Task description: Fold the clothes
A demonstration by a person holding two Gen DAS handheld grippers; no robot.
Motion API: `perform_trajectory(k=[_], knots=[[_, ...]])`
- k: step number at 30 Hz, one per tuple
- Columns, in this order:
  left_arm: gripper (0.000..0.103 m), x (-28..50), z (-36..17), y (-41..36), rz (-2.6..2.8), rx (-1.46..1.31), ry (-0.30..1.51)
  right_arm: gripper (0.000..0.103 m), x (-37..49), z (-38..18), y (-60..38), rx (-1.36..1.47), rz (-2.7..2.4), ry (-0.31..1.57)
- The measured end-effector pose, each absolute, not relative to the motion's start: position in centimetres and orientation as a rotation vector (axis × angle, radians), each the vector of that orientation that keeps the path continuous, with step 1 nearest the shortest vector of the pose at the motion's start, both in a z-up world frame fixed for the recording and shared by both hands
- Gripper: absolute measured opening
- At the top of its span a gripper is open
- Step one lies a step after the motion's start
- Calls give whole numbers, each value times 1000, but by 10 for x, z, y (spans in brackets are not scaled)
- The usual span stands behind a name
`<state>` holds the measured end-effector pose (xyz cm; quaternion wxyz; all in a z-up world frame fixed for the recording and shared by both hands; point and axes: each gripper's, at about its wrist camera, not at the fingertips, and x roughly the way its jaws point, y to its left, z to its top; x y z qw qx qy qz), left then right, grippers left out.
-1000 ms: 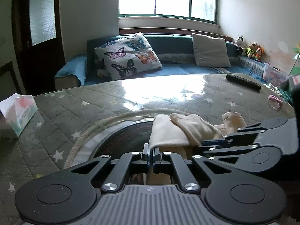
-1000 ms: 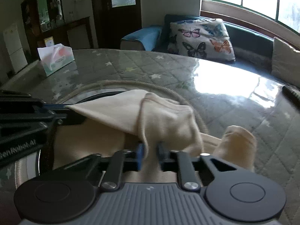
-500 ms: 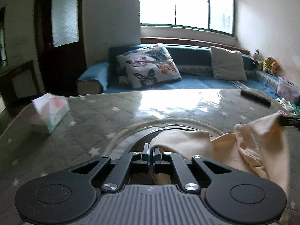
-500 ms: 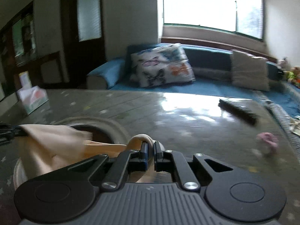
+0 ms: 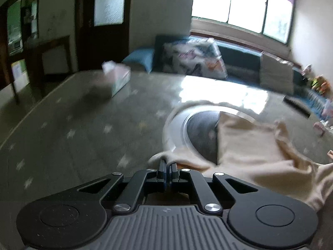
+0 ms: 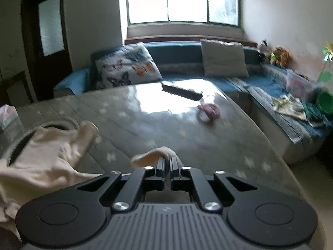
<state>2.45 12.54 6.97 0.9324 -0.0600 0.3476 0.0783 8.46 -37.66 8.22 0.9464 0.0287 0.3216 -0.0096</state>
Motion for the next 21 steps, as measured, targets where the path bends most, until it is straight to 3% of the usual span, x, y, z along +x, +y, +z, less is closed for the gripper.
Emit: perform_trajectory(k=[6,10,12,13,17,21], knots=[[14,15,54,128,189,-93,762,5,77,57,-389,109,-70,720],[39,5,59,119,181,-36,741,12,72,54,-380,88,-43,728],[45,1,63,117,178,-31,724,30,70,53,-376,78,-29,732],[48,-2,64,116,176,-29,716,45,68,52,-373,72,-22,734],[57,0,66,116,190,-13,713,59,70,48,-363,51,3,745],[65,9,60,111,191,20,725,62,83,39,-354,5,3,758]])
